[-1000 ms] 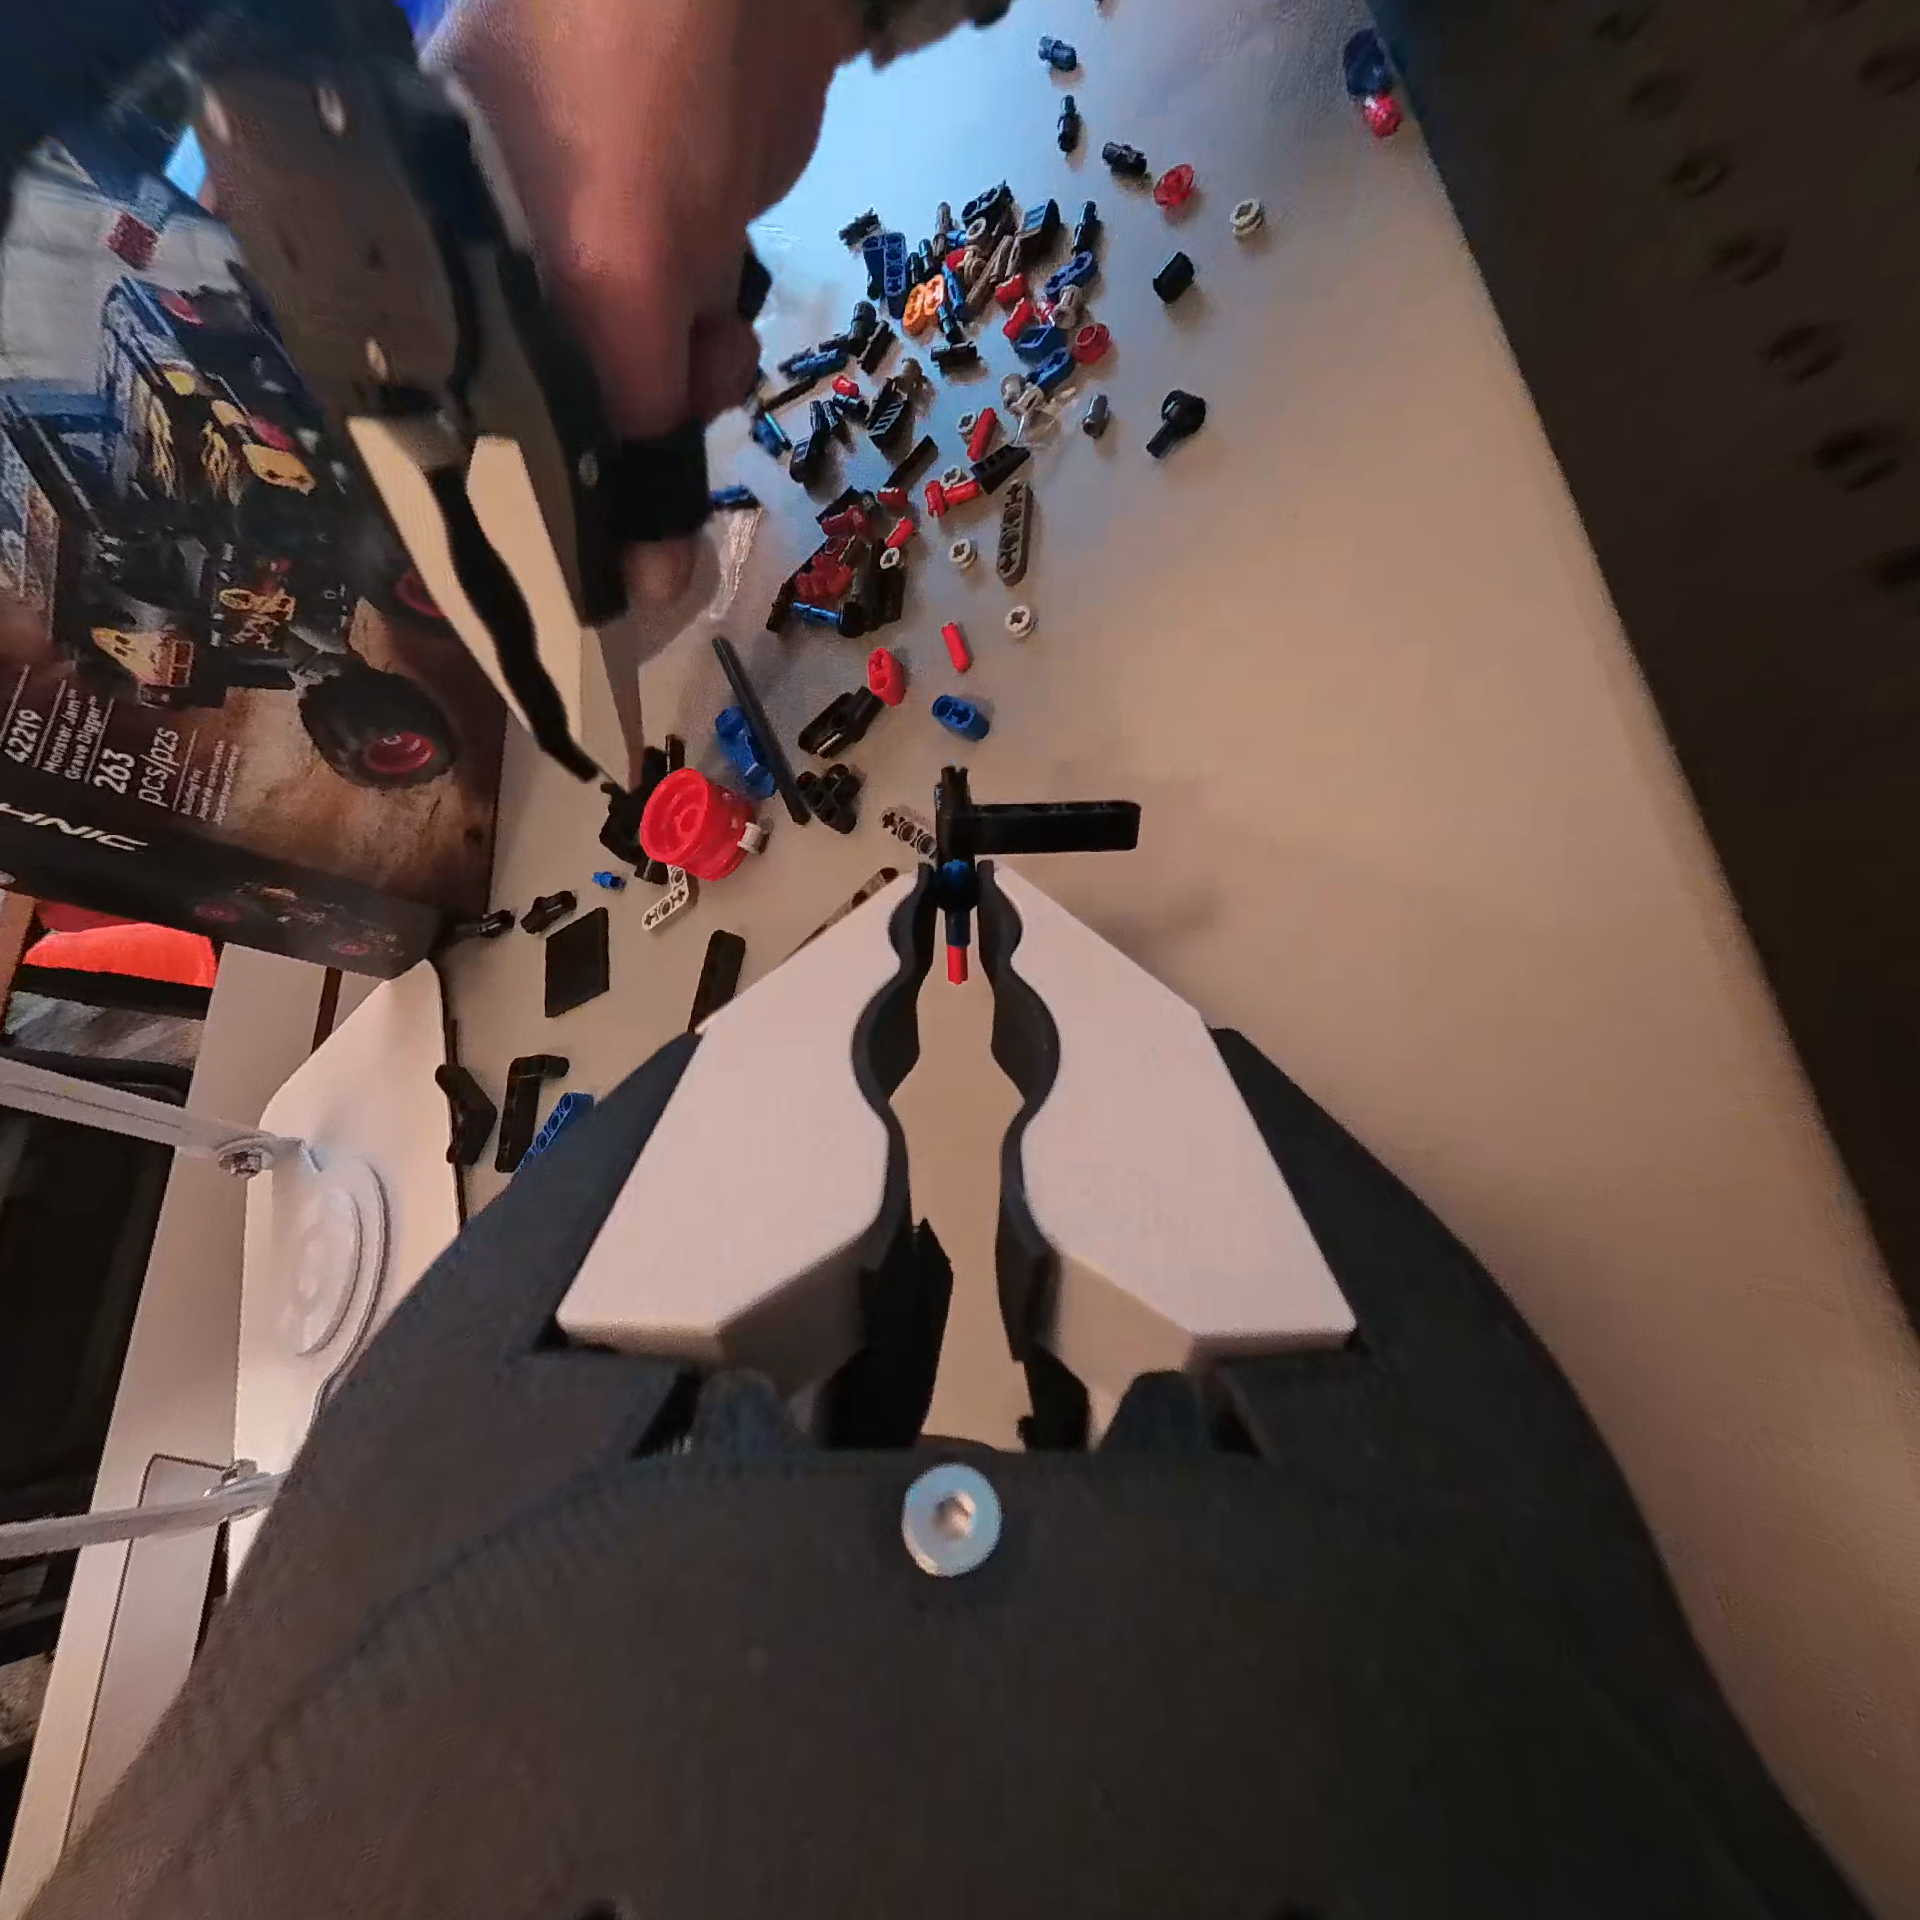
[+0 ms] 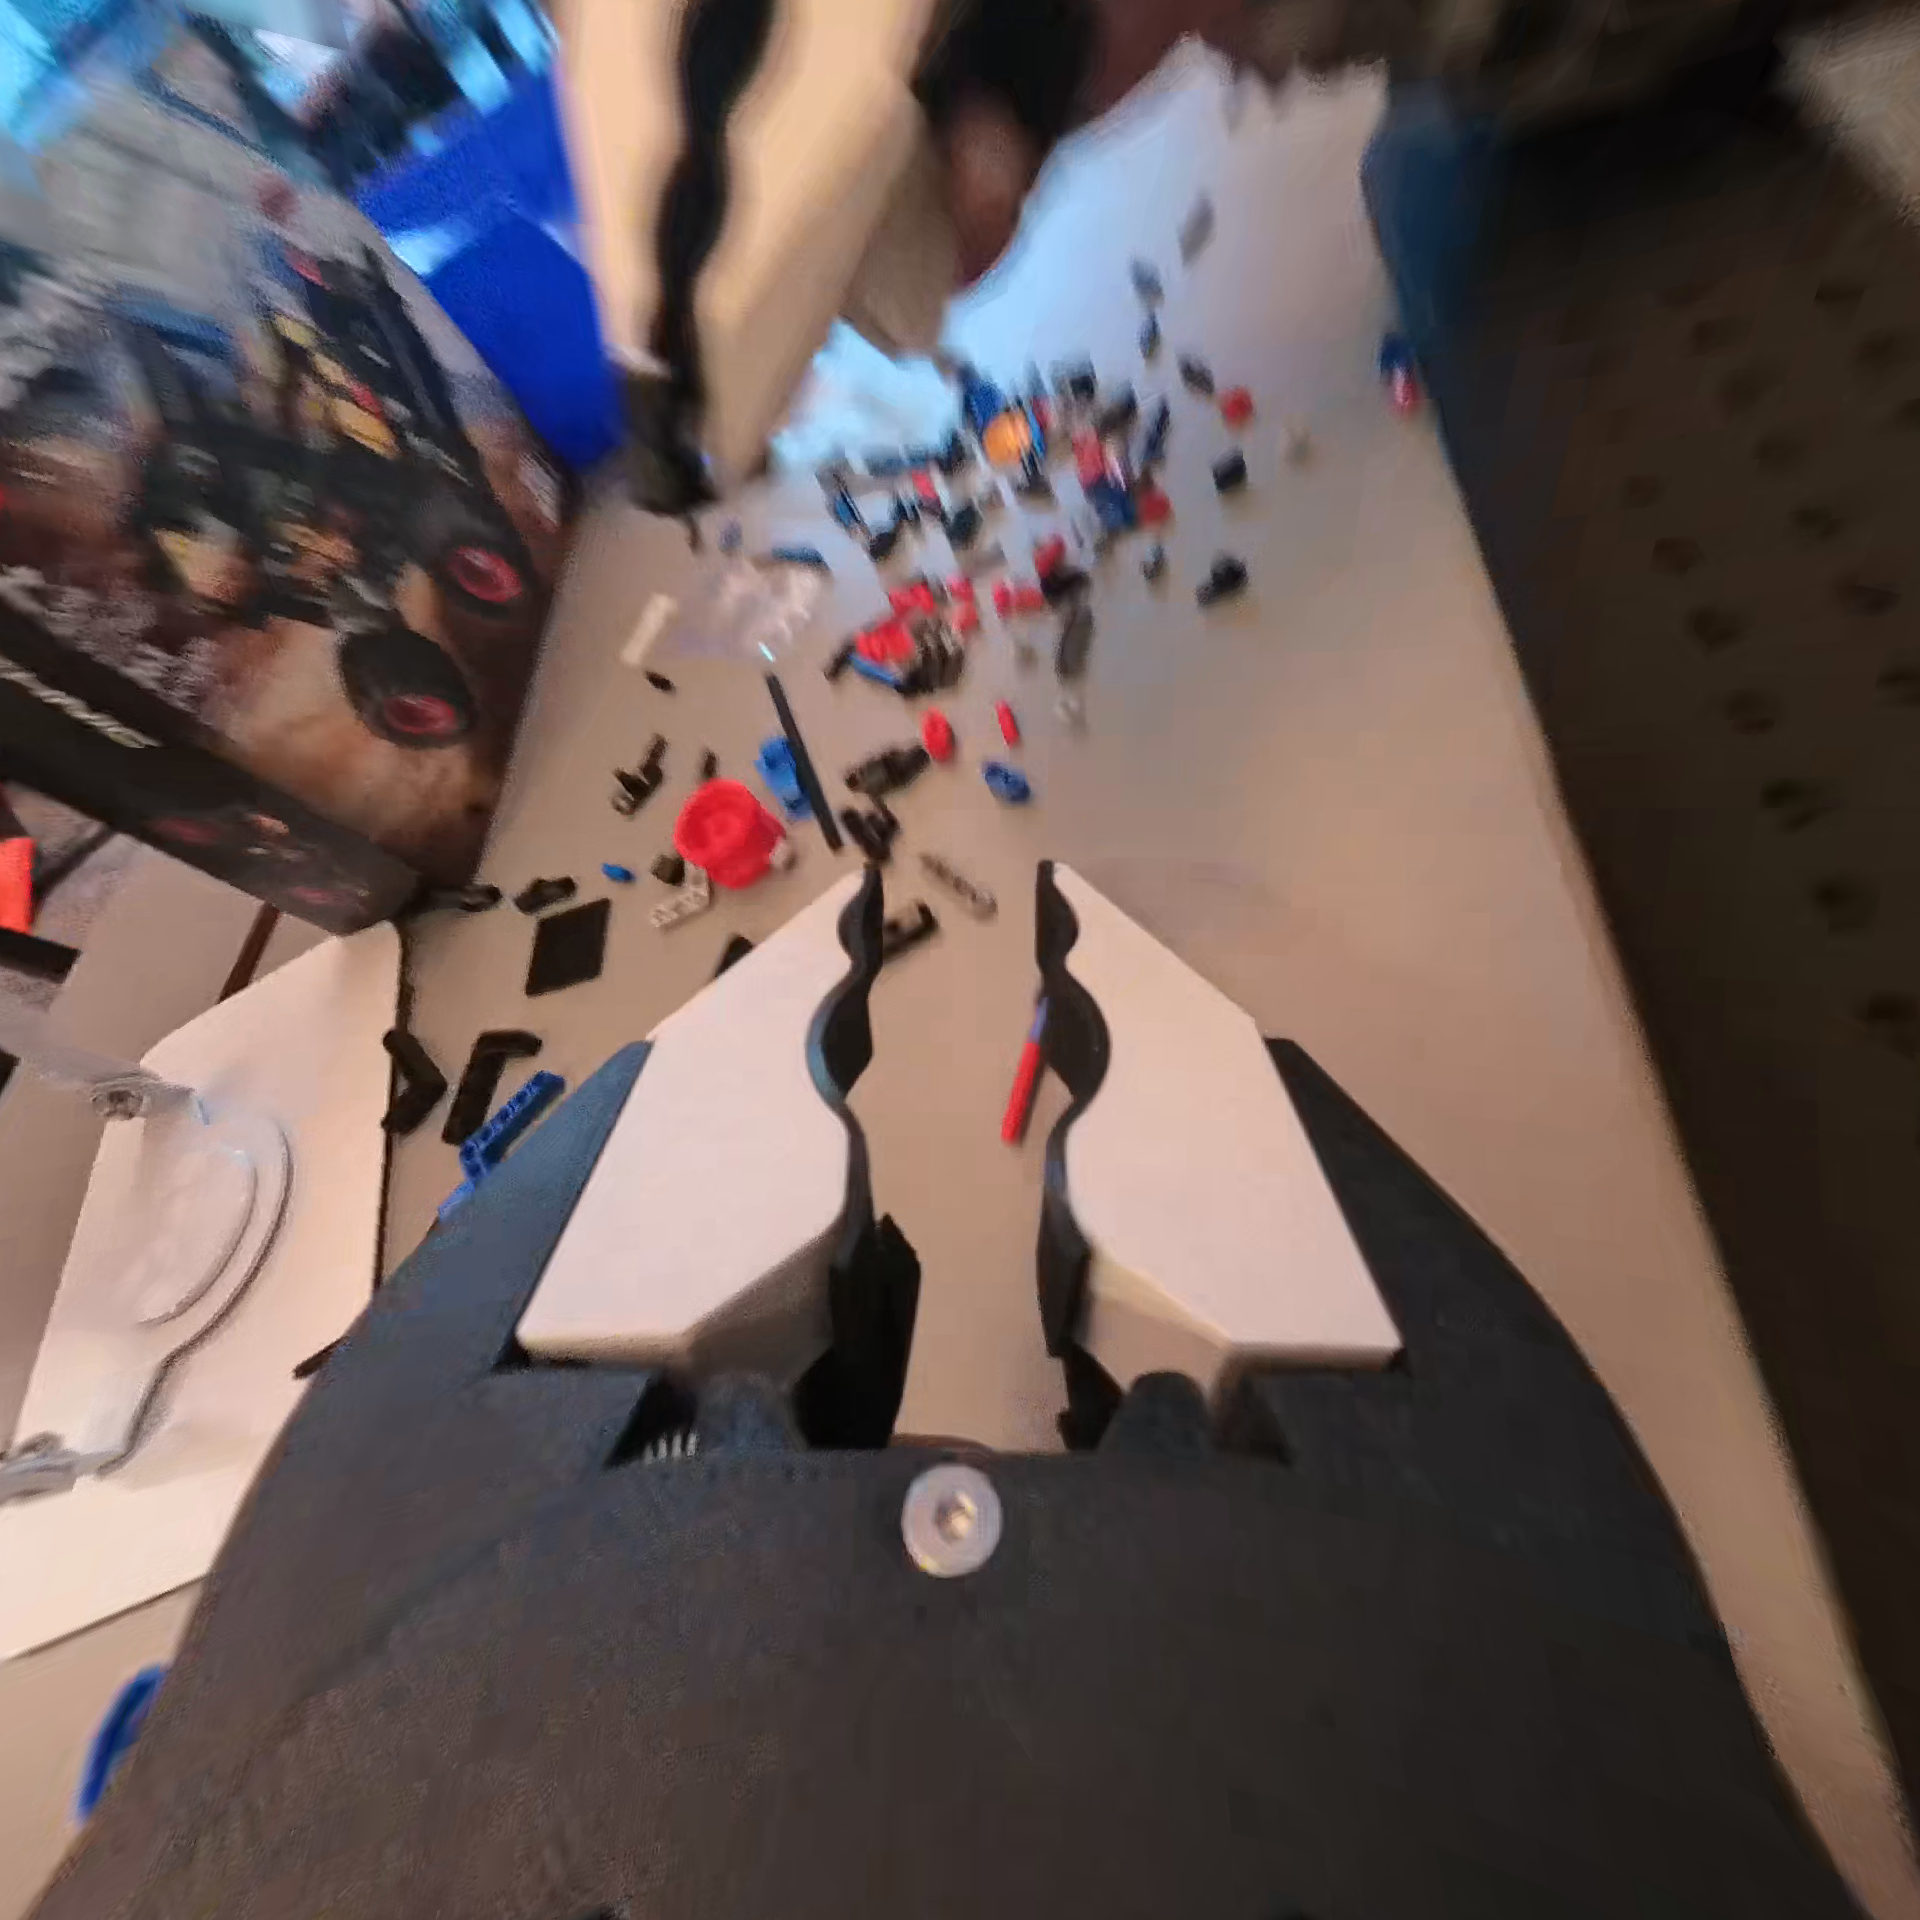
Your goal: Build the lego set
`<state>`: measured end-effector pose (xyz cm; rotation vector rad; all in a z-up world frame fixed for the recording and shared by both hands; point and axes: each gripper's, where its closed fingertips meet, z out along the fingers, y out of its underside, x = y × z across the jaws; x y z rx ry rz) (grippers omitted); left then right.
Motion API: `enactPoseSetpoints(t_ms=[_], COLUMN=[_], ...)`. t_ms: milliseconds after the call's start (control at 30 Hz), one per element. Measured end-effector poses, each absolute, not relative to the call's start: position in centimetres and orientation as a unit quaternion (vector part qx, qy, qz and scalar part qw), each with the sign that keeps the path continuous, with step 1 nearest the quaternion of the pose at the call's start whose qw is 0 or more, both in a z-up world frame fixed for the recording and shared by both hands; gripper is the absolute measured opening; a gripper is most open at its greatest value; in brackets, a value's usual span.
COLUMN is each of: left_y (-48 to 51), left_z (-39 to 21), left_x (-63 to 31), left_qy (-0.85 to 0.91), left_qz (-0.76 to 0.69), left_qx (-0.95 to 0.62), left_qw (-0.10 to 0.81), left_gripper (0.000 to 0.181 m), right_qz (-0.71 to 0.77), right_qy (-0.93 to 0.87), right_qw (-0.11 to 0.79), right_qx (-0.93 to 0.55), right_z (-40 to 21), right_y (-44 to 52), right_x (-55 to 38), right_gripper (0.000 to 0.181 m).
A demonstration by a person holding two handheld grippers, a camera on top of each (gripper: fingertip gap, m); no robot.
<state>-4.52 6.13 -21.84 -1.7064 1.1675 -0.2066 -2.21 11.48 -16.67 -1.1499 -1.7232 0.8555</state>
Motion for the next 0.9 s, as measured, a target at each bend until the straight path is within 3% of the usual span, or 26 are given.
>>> enactPoseSetpoints(t_ms=[167,367,633,900], left_y=[7.5,7.0,6.8,6.5], left_z=[-17.0,-16.1,-15.5,-14.8], left_x=[-4.6,-3.2,-3.5,-2.8], left_qy=[0.36,0.369,0.371,0.358], left_qz=[-0.171,-0.185,-0.188,-0.235], left_qx=[-0.705,-0.673,-0.66,-0.656], left_qw=[0.586,0.614,0.626,0.622], left_gripper=[0.026,0.0,0.0,0.032], right_qz=[0.244,0.231,0.193,0.118], right_qy=[-0.731,-0.728,-0.724,-0.706], right_qw=[0.524,0.553,0.57,0.625], right_qx=[-0.362,-0.333,-0.338,-0.311], right_z=[-16.1,-15.8,-16.1,-15.6], right_y=[8.2,6.2,6.6,7.1], right_x=[-2.6,-3.3,-3.4,-3.1], right_gripper=[0.004,0.004,0.005,0.005])
